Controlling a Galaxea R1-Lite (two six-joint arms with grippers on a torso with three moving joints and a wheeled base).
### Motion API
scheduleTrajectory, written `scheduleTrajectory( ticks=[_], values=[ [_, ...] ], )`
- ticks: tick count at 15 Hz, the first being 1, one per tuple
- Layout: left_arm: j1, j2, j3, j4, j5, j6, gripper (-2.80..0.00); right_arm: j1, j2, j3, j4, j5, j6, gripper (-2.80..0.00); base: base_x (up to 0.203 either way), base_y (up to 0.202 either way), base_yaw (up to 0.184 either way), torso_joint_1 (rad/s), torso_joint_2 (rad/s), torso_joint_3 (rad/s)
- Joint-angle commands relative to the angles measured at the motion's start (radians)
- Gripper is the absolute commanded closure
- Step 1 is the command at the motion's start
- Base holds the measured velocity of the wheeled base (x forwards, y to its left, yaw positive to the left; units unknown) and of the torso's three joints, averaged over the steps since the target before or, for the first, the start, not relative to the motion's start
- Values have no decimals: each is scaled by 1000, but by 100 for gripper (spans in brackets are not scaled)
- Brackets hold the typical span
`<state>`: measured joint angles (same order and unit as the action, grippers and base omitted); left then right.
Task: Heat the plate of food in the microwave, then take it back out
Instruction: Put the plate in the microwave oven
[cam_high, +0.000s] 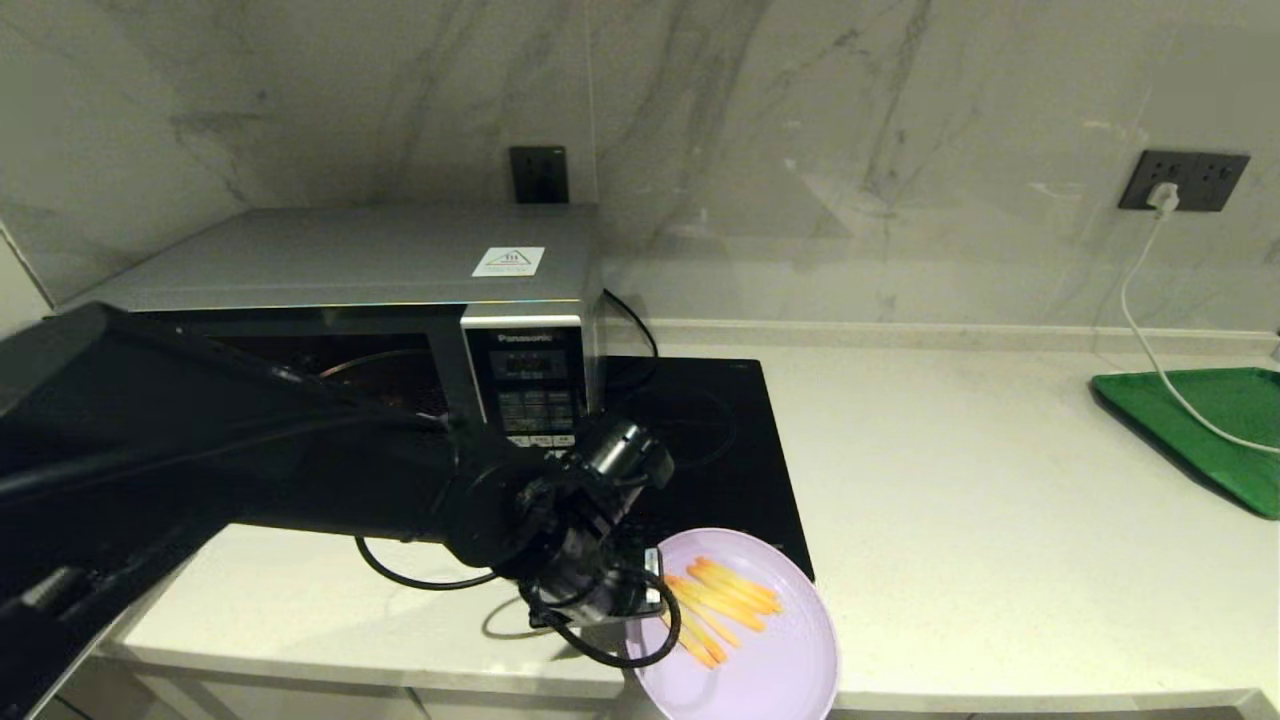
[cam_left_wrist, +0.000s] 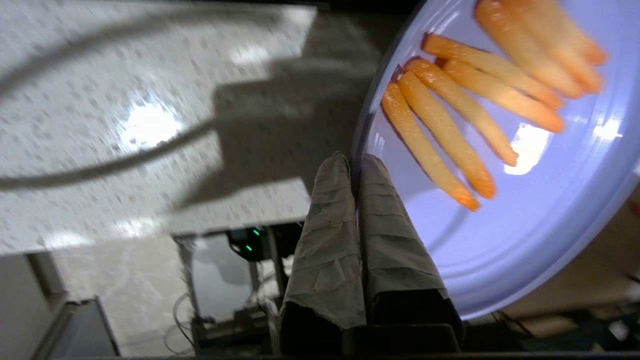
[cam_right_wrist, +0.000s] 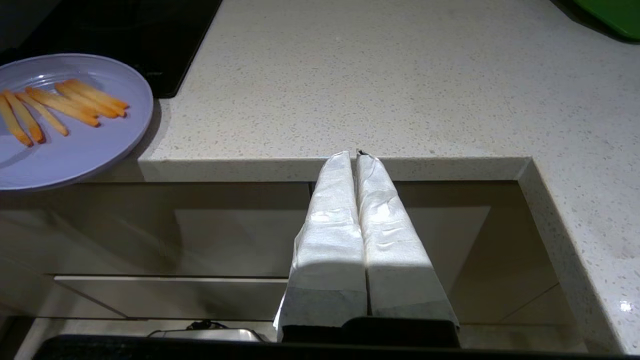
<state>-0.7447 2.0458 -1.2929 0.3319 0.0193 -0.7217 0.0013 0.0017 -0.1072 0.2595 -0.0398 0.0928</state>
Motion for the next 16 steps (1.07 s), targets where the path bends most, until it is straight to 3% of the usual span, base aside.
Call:
scheduleTrajectory(
  ticks=[1, 8, 16],
  values=[
    [18, -63, 15, -1, -49, -5, 0, 0, 0, 0, 1, 0, 1, 0, 0, 0, 0, 0, 0, 0],
    [88, -156, 90, -26, -178, -6, 0, 0, 0, 0, 1, 0, 1, 0, 0, 0, 0, 0, 0, 0],
    [169, -398, 402, -120, -208, -35, 0, 0, 0, 0, 1, 0, 1, 0, 0, 0, 0, 0, 0, 0]
  ],
)
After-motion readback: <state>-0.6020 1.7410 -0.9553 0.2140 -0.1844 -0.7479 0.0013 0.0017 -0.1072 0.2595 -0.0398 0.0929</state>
